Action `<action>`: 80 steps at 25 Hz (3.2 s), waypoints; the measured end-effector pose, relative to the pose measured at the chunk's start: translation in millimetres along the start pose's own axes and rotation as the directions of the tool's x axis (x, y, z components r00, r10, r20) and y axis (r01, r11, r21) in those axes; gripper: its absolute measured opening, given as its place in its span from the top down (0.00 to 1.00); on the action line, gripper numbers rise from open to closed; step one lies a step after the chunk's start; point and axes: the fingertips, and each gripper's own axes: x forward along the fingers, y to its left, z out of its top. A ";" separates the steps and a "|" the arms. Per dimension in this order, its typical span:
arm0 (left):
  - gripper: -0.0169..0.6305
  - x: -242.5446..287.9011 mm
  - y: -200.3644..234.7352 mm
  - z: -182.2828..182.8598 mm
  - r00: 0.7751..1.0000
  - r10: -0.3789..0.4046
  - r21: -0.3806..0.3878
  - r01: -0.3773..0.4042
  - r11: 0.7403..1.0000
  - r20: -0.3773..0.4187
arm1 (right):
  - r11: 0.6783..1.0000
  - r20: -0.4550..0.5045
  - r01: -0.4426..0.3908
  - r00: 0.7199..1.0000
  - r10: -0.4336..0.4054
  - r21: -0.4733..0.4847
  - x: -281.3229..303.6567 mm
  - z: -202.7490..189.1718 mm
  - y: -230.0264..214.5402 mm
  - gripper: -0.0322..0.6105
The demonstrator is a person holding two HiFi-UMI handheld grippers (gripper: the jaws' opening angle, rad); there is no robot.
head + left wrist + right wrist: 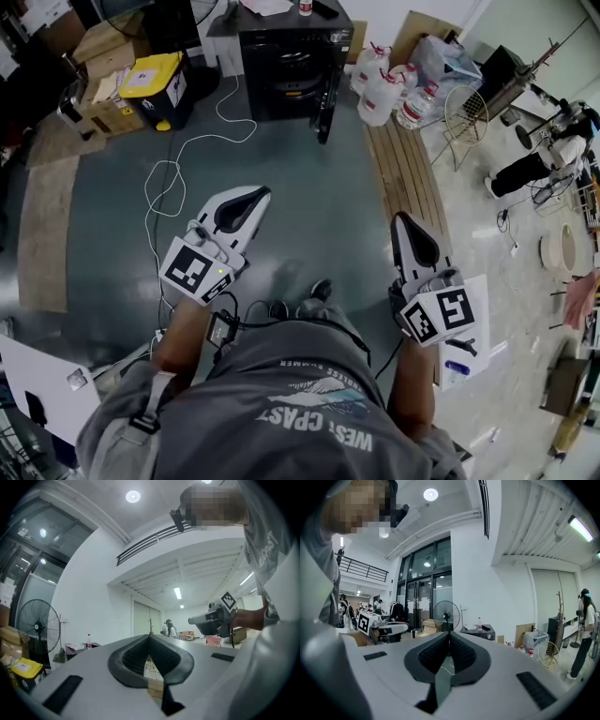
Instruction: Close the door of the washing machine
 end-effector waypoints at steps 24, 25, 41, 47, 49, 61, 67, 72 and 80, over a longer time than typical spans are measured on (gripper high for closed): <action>0.95 128.1 124.4 -57.4 0.986 0.157 0.054 -0.154 0.987 -0.056 | 0.991 -0.017 -0.122 0.992 0.123 0.049 147.6 -2.5 -127.2 0.91; 0.95 134.0 128.7 -62.5 0.984 0.168 0.055 -0.164 0.985 -0.058 | 0.990 -0.018 -0.128 0.991 0.129 0.050 151.7 -2.5 -134.2 0.91; 0.95 188.7 184.4 -93.3 0.961 0.261 0.105 -0.251 0.962 -0.090 | 0.982 -0.024 -0.175 0.984 0.177 0.076 198.6 -3.5 -200.8 0.91; 0.95 206.5 207.6 -102.2 0.969 0.232 0.075 -0.226 0.971 -0.089 | 0.987 -0.041 -0.143 0.988 0.147 0.079 223.5 -7.5 -210.8 0.91; 0.95 213.7 217.8 -105.2 0.973 0.213 0.066 -0.208 0.976 -0.091 | 0.990 -0.042 -0.120 0.991 0.123 0.079 234.4 -6.0 -215.4 0.91; 0.95 279.0 299.9 -121.9 0.988 0.127 0.008 -0.127 0.992 -0.082 | 0.995 -0.071 -0.033 0.997 0.040 0.094 329.2 -0.2 -240.9 0.91; 0.95 307.1 338.1 -125.1 0.993 0.090 0.005 -0.090 0.996 -0.074 | 0.995 -0.072 -0.004 0.997 0.011 0.098 373.2 2.9 -253.1 0.91; 0.95 325.9 364.3 -124.6 0.996 0.061 0.000 -0.061 0.998 -0.064 | 0.995 -0.065 0.011 0.998 -0.004 0.104 406.9 7.4 -258.2 0.91; 0.95 349.1 395.7 -123.9 0.999 0.008 -0.011 -0.009 1.000 -0.048 | 0.994 -0.067 0.040 0.997 -0.033 0.099 448.6 12.9 -262.8 0.91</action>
